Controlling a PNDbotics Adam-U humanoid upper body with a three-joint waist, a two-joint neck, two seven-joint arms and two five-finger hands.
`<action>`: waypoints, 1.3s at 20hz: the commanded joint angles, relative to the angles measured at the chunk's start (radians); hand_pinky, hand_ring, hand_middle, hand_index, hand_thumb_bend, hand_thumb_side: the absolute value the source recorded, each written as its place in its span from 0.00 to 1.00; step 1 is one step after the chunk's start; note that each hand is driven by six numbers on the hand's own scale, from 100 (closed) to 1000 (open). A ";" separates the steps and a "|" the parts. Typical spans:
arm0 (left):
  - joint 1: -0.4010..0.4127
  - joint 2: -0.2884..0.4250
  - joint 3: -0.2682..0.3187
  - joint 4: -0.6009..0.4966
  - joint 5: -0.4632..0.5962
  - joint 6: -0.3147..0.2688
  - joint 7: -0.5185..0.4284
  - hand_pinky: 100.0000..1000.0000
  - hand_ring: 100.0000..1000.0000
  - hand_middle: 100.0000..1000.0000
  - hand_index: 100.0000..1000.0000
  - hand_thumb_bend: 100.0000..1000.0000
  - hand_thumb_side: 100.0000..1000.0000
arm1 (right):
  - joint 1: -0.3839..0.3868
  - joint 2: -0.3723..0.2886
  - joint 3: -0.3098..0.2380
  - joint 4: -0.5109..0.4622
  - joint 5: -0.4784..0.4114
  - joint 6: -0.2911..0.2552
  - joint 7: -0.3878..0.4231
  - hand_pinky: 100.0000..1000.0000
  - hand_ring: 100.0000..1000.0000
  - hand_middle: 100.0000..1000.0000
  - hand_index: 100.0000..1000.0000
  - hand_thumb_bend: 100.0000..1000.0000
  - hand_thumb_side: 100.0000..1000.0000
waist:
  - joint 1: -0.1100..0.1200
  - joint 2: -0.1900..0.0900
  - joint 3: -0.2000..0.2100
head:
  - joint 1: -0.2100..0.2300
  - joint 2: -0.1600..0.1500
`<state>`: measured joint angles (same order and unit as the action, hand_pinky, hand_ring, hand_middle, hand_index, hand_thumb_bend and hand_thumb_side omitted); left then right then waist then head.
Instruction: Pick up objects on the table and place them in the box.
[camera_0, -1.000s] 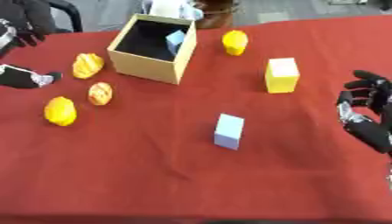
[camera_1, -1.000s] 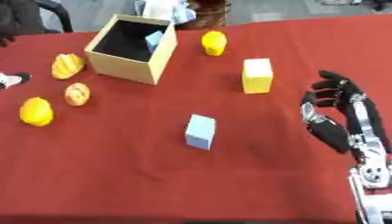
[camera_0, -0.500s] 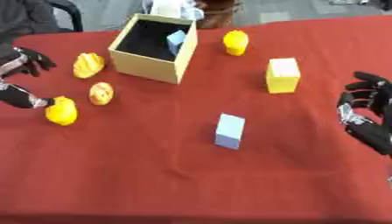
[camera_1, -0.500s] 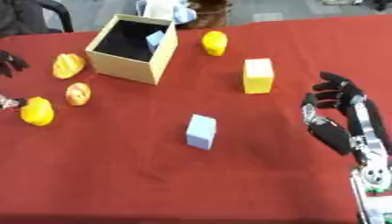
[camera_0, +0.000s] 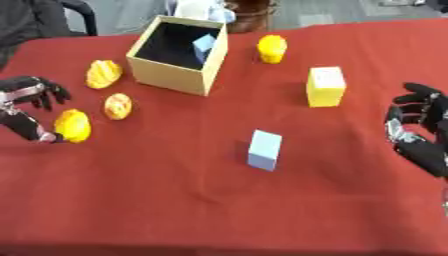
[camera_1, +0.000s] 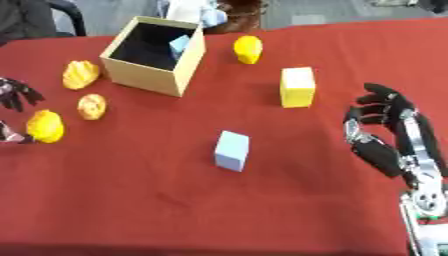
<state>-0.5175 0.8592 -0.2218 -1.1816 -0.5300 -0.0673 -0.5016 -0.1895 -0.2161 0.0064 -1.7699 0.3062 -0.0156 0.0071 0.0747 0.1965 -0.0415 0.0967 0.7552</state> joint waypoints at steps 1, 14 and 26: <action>-0.025 0.003 0.004 0.023 -0.045 0.015 0.011 0.69 0.65 0.71 0.85 0.53 0.01 | -0.009 -0.016 -0.003 -0.013 0.002 -0.001 0.002 0.61 0.64 0.63 0.84 0.00 0.18 | 0.011 -0.029 -0.001 | 0.005 0.002; -0.040 -0.046 0.019 0.034 -0.202 0.018 0.118 0.54 0.39 0.40 0.59 0.33 0.00 | -0.008 -0.012 -0.006 -0.011 0.000 0.000 0.000 0.61 0.64 0.63 0.84 0.00 0.19 | 0.009 -0.025 -0.002 | 0.008 0.003; -0.228 -0.049 0.075 -0.087 -0.228 0.070 0.155 0.57 0.40 0.41 0.62 0.37 0.00 | -0.006 -0.013 0.000 -0.005 -0.001 -0.001 0.005 0.61 0.64 0.63 0.84 0.00 0.20 | 0.010 -0.028 -0.014 | 0.008 0.004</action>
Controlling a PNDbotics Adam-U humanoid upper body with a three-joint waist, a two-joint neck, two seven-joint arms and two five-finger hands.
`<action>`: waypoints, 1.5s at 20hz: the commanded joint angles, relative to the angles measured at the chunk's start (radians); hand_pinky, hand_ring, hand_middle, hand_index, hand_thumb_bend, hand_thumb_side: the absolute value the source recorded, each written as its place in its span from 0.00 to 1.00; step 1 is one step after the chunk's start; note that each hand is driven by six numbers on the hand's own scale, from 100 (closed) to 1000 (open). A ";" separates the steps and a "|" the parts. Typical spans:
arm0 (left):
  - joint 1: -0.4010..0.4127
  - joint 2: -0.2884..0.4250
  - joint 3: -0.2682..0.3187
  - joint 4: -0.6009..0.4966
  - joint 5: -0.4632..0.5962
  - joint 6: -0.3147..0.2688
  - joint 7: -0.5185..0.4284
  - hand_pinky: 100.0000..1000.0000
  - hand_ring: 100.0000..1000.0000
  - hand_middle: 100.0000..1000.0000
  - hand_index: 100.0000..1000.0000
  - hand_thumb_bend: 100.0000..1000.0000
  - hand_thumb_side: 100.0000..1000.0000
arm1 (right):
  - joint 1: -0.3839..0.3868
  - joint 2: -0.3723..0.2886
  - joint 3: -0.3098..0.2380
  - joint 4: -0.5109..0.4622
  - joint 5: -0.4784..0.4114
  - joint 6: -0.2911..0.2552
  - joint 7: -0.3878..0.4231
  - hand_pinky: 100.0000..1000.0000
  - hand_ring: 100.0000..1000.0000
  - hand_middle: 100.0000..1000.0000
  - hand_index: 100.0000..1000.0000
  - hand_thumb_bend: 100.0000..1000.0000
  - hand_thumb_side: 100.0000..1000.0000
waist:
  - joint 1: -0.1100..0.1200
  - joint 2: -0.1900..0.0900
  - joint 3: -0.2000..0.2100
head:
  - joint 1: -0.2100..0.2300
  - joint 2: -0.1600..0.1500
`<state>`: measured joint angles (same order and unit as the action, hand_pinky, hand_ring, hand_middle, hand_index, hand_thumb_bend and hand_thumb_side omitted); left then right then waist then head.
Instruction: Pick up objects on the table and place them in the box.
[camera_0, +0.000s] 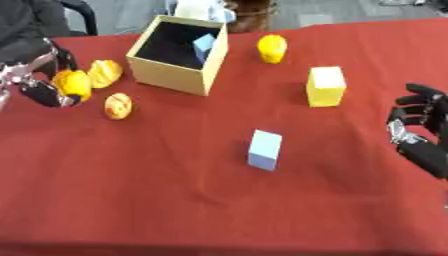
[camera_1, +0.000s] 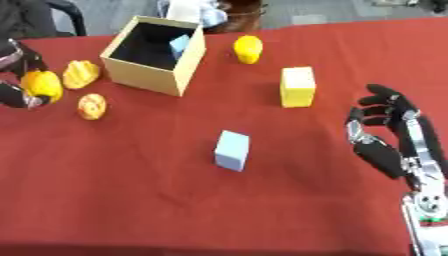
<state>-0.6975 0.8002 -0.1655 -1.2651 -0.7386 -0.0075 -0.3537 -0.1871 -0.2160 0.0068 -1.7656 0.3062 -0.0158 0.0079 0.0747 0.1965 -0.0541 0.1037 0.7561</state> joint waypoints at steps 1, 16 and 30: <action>-0.074 -0.005 0.017 0.013 -0.031 0.012 0.010 0.57 0.41 0.41 0.62 0.38 0.00 | -0.009 -0.012 0.000 -0.008 -0.002 -0.001 0.005 0.61 0.64 0.63 0.84 0.00 0.20 | 0.009 -0.028 -0.005 | 0.002 0.001; -0.260 -0.205 0.040 0.324 -0.236 0.066 0.139 0.62 0.48 0.48 0.70 0.44 0.00 | -0.022 -0.011 0.010 -0.006 -0.008 -0.005 0.014 0.61 0.64 0.63 0.84 0.00 0.20 | 0.006 -0.008 -0.042 | 0.025 -0.028; -0.307 -0.281 0.076 0.413 -0.280 0.141 0.375 0.75 0.76 0.79 0.90 0.76 0.34 | -0.042 -0.014 0.021 -0.008 -0.011 -0.010 0.028 0.61 0.64 0.63 0.84 0.00 0.21 | 0.014 0.018 -0.086 | 0.060 -0.052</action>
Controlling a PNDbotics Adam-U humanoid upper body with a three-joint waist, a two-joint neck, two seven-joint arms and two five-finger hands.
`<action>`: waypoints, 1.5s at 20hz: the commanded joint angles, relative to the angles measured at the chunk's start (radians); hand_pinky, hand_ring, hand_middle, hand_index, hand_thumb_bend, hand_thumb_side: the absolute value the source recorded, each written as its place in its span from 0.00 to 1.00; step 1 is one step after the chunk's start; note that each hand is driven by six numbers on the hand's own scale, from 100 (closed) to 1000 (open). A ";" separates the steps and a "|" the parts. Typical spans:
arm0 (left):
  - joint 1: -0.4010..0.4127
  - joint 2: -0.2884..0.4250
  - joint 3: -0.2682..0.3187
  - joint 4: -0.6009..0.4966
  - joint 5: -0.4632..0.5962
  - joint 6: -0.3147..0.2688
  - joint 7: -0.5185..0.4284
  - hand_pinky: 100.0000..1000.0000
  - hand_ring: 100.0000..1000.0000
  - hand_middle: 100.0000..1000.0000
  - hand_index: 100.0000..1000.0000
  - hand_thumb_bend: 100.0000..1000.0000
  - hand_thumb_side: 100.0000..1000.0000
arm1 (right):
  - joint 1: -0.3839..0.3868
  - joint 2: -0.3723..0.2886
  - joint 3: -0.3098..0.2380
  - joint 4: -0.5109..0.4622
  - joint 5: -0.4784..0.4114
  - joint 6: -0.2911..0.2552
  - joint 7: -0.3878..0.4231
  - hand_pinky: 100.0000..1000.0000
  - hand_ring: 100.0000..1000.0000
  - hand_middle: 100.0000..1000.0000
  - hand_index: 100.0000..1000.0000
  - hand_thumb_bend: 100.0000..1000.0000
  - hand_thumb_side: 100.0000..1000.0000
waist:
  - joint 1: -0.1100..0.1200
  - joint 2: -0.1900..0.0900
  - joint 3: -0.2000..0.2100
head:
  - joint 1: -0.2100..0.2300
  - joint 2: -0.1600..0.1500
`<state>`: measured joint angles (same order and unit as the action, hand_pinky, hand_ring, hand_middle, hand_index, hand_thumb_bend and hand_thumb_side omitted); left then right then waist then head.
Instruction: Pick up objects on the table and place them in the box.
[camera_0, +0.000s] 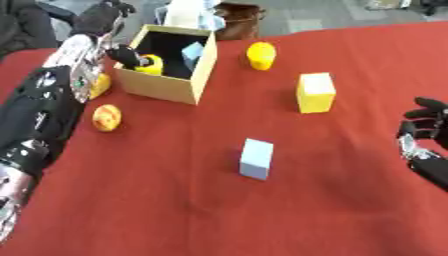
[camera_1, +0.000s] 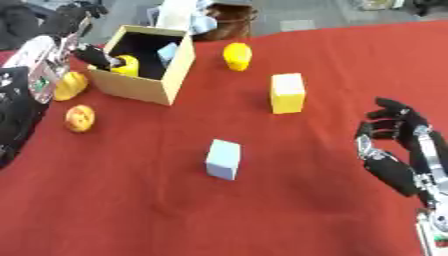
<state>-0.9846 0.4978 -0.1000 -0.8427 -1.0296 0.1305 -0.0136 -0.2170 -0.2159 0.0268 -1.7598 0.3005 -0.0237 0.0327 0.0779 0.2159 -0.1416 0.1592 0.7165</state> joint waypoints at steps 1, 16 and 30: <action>-0.018 0.026 0.013 -0.016 0.022 0.004 0.049 0.75 0.76 0.78 0.89 0.77 0.35 | -0.012 -0.014 0.001 -0.014 -0.006 -0.002 0.004 0.61 0.64 0.63 0.84 0.00 0.21 | 0.010 -0.002 0.002 | 0.004 -0.012; 0.063 0.244 0.040 -0.017 0.210 -0.103 -0.105 0.69 0.63 0.63 0.80 0.61 0.10 | 0.005 -0.017 -0.010 -0.010 -0.003 0.001 -0.004 0.61 0.64 0.63 0.84 0.00 0.23 | 0.019 -0.019 0.047 | -0.017 0.001; 0.067 0.175 0.097 0.129 0.070 -0.071 -0.297 0.68 0.61 0.61 0.79 0.58 0.06 | 0.001 -0.015 -0.010 -0.010 -0.005 -0.001 -0.002 0.61 0.64 0.63 0.84 0.00 0.23 | 0.008 -0.007 0.040 | -0.018 -0.001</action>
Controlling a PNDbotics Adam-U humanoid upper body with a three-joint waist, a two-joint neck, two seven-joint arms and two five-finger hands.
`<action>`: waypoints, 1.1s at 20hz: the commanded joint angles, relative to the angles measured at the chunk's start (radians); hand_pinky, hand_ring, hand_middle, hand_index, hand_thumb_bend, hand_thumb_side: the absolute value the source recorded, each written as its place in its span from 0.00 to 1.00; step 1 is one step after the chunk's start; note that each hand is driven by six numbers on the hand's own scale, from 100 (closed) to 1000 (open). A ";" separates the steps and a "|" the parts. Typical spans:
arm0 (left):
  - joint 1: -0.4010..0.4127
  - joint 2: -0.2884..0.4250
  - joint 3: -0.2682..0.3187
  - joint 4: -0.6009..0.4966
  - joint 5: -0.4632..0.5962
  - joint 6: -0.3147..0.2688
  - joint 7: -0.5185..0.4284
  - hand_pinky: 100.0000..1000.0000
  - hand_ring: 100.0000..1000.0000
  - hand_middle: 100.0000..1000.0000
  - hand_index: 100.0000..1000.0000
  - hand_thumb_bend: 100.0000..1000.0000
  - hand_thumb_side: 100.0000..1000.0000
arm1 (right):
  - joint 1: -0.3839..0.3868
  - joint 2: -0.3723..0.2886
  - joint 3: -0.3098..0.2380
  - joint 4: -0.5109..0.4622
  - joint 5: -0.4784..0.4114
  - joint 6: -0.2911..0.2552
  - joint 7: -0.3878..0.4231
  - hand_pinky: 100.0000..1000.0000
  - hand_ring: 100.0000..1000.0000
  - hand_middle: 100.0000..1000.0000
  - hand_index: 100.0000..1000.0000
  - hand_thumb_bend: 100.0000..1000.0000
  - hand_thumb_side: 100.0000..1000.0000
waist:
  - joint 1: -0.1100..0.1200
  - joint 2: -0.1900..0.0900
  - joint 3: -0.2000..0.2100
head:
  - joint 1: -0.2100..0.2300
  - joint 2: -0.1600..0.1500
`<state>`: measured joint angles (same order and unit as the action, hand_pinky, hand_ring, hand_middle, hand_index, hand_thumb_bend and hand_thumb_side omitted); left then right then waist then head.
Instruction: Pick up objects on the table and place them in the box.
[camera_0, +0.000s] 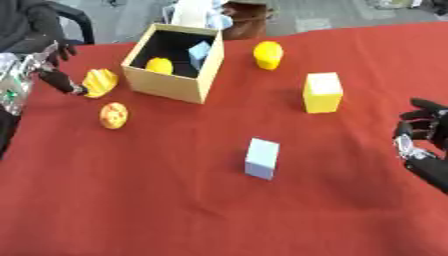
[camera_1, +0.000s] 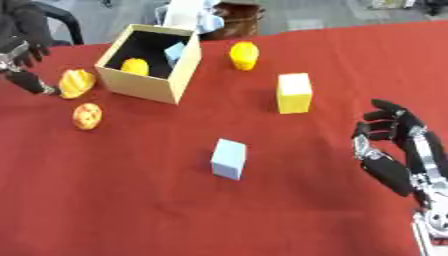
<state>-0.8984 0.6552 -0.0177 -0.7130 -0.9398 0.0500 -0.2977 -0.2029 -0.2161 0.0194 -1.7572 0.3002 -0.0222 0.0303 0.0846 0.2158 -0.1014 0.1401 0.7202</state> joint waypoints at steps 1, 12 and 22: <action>-0.018 0.015 0.015 0.002 -0.026 0.014 -0.012 0.67 0.60 0.61 0.79 0.58 0.05 | -0.014 -0.015 -0.003 -0.012 -0.005 -0.002 0.000 0.61 0.64 0.63 0.84 0.00 0.23 | 0.000 -0.006 -0.001 | 0.001 -0.005; -0.006 -0.010 0.027 0.029 -0.068 0.114 0.115 0.66 0.60 0.62 0.80 0.55 0.01 | -0.020 -0.017 -0.002 -0.013 -0.007 -0.004 0.003 0.61 0.64 0.63 0.84 0.00 0.23 | -0.001 0.015 -0.010 | 0.004 -0.019; -0.011 -0.012 0.032 0.037 -0.037 0.180 0.247 0.65 0.58 0.61 0.80 0.55 0.01 | -0.035 -0.024 -0.004 -0.018 -0.011 -0.007 -0.001 0.61 0.64 0.63 0.84 0.00 0.23 | -0.010 0.055 -0.023 | 0.010 -0.038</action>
<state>-0.8903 0.6137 0.0051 -0.6670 -0.9810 0.2209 -0.0698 -0.2277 -0.2193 0.0193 -1.7572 0.2969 -0.0246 0.0294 0.0843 0.2731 -0.1241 0.1467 0.6961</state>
